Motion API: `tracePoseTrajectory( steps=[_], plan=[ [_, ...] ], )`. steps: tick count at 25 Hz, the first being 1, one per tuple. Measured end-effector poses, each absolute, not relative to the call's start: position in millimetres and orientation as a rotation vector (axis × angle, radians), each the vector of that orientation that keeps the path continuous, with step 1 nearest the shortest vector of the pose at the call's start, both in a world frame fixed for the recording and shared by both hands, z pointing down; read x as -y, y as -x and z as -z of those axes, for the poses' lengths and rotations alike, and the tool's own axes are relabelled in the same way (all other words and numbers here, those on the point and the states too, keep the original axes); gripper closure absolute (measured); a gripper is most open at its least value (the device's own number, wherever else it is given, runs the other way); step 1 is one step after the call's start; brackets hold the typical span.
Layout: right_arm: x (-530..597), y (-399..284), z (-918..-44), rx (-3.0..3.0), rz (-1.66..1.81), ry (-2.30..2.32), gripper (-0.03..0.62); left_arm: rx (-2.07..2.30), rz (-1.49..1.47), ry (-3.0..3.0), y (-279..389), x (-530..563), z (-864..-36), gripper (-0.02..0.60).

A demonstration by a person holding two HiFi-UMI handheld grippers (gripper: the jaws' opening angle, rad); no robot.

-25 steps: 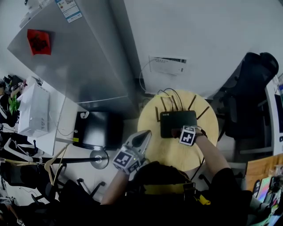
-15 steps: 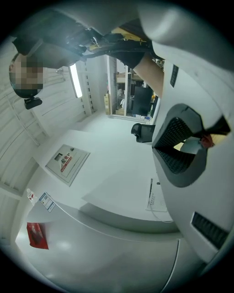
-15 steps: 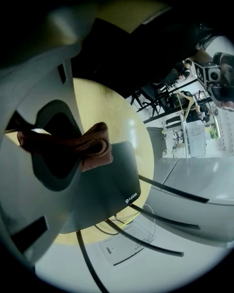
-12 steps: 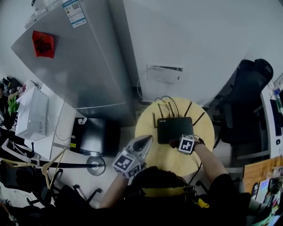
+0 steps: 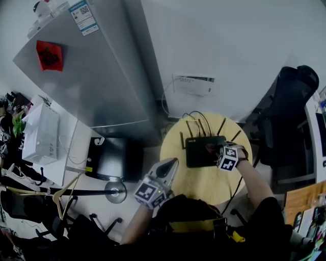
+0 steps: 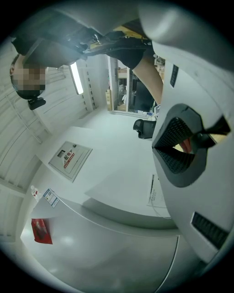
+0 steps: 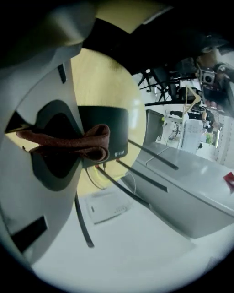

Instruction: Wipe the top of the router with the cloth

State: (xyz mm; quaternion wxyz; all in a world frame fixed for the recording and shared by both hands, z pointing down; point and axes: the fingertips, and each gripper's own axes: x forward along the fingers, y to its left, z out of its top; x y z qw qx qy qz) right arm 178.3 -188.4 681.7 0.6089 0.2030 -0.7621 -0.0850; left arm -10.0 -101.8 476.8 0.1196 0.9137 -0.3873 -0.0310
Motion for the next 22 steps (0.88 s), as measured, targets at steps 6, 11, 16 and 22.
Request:
tracePoseTrajectory(
  steps=[6,11,16,22],
  plan=[
    [234.7,-175.5,-683.3,1.606,0.511,-0.577,0.531,1.139,0.03,-2.666,3.1,102.4,-477.5,0.588],
    [249.9,-186.4,-711.7,1.553,0.457,-0.628,0.53,1.189,0.001,-2.628,6.8,99.6,-486.7,0.588],
    [247.2,-190.3,-734.3,1.584,0.282,-0.572,0.53,1.24,0.002,-2.566,15.1,101.1,-492.8,0.588],
    [234.6,-193.4,-738.7,1.598,0.18,-0.555,0.53,1.222,-0.057,-2.63,2.8,97.4,-497.1,0.588]
  ],
)
